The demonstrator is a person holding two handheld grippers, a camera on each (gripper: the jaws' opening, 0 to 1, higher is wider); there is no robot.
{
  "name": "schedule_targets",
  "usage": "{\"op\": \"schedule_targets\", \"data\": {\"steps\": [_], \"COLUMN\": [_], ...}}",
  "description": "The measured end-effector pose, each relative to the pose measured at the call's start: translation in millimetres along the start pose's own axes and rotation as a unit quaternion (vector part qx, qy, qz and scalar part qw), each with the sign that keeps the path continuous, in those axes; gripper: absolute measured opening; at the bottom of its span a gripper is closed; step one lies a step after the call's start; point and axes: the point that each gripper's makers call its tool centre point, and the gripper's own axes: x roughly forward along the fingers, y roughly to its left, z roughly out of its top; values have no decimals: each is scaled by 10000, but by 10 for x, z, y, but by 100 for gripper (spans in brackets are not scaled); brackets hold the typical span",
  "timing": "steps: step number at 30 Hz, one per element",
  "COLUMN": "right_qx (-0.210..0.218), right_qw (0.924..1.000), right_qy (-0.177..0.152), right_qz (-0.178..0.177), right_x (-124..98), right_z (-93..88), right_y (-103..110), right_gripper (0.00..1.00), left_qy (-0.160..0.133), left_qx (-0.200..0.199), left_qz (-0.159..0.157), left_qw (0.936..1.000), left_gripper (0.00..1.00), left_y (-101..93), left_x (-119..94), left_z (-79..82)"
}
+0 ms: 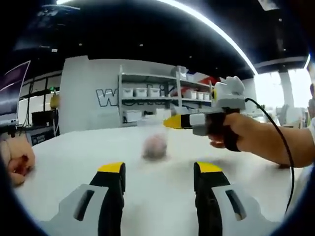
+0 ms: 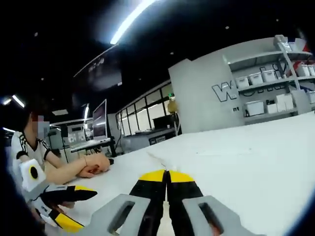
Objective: Open the resealable bag by pulling the two sides of the seal apart until the entire bag opening is separated and visibly accessible.
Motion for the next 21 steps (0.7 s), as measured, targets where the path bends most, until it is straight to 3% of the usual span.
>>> {"op": "schedule_targets", "data": {"steps": [2, 11, 17, 21], "right_qx": [53, 389, 395, 362], "right_qw": [10000, 9988, 9988, 9990], "right_qy": [-19, -256, -250, -218], "right_qz": [5, 117, 126, 139], "right_x": [-20, -278, -325, -327], "right_z": [15, 61, 26, 42], "right_y": [5, 248, 300, 294], "right_gripper": [0, 0, 0, 0], "left_qy": [-179, -455, -566, -549], "left_qx": [-580, -1653, -2609, -2780], "left_qz": [19, -204, -274, -346], "left_qw": [9982, 9850, 9633, 9584], "left_gripper": [51, 50, 48, 48], "left_y": [29, -146, -230, -279], "left_x": [-73, -355, -509, -544], "left_z": [91, 270, 299, 296]}}
